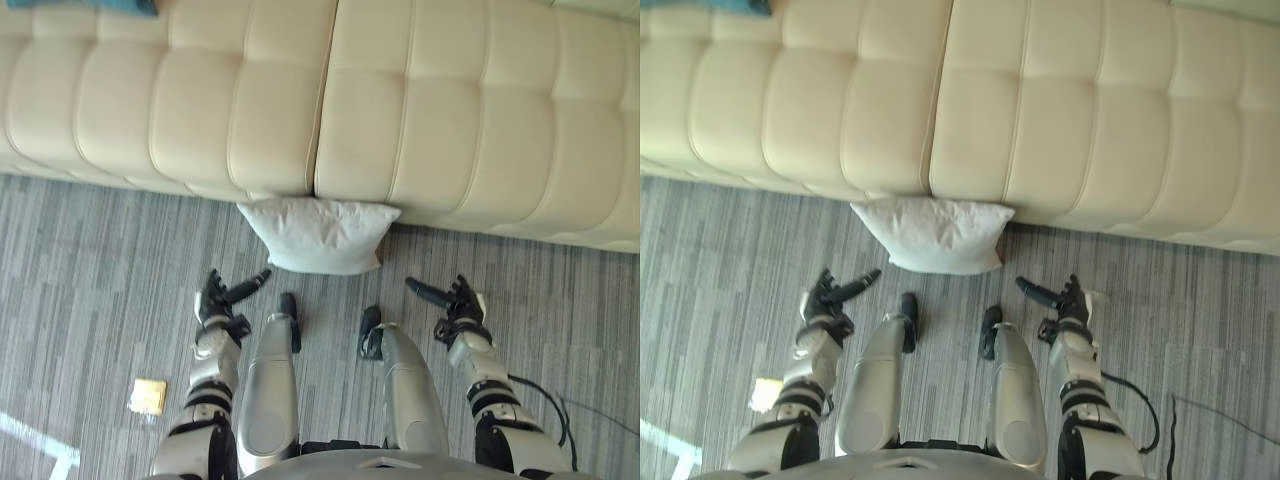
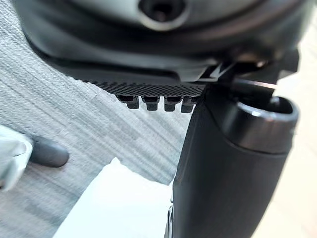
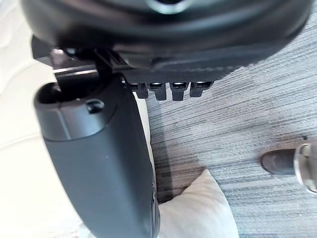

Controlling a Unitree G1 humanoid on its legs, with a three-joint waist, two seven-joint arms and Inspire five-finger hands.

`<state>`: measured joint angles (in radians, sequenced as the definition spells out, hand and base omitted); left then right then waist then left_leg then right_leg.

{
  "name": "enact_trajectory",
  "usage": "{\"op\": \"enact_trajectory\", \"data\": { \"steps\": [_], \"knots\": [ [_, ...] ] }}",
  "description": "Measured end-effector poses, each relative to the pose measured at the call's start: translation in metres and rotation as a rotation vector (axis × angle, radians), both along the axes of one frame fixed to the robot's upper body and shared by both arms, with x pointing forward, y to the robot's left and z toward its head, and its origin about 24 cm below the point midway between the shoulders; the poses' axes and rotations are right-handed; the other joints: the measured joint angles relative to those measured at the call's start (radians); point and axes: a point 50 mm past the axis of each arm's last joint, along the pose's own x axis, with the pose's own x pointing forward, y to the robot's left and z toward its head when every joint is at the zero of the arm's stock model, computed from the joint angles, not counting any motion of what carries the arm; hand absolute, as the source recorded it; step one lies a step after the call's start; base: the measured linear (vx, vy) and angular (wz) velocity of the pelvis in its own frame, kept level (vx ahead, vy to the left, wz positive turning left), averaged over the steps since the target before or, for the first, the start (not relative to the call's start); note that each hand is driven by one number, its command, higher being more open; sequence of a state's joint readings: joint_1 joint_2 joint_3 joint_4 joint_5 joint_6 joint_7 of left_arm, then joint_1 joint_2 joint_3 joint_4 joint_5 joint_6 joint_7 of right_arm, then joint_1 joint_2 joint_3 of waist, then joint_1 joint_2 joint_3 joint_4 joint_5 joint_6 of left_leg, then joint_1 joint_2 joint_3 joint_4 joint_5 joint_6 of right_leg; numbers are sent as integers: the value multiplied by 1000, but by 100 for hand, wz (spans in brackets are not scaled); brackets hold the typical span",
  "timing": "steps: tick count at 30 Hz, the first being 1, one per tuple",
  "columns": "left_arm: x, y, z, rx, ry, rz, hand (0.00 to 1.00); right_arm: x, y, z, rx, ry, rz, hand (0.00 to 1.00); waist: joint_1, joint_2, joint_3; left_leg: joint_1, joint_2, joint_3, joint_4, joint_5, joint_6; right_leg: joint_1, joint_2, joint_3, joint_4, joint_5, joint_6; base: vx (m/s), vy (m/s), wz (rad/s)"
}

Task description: Pick up cushions and gather them together orderly.

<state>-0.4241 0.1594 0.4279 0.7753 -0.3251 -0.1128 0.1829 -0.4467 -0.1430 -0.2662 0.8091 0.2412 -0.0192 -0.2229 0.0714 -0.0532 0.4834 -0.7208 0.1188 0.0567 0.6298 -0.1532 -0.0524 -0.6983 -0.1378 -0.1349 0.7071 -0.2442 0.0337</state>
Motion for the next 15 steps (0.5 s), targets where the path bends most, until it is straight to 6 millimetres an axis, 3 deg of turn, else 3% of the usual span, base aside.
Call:
{"op": "enact_trajectory", "data": {
  "steps": [4, 8, 10, 15],
  "knots": [
    [34, 8, 56, 21, -186, 39, 100, 41, 7, 57, -6, -177, 17, 100, 0, 5, 29, -103, 5, -18, 30, 6, -1, -91, 0, -10, 22, 4, -6, -28, -24, 8],
    [64, -10, 105, 20, -328, -2, 100, 74, 31, 118, 23, -365, 55, 100, -1, 7, 37, -204, 6, -30, 69, 6, -1, -182, -1, -11, 52, 4, -7, 0, 0, 0],
    [75, -24, 124, 37, -370, -46, 100, 81, 44, 138, 55, -421, 62, 100, -1, 8, 37, -240, 2, -37, 81, 6, -1, -220, -5, -14, 72, 4, -6, -1, -3, 7],
    [91, -66, 151, 60, -421, -148, 100, 83, 59, 155, 124, -502, 15, 100, -21, 11, 39, -304, -13, -46, 114, 10, 4, -288, -23, -18, 124, 2, -5, -40, -13, 7]
  ]
}}
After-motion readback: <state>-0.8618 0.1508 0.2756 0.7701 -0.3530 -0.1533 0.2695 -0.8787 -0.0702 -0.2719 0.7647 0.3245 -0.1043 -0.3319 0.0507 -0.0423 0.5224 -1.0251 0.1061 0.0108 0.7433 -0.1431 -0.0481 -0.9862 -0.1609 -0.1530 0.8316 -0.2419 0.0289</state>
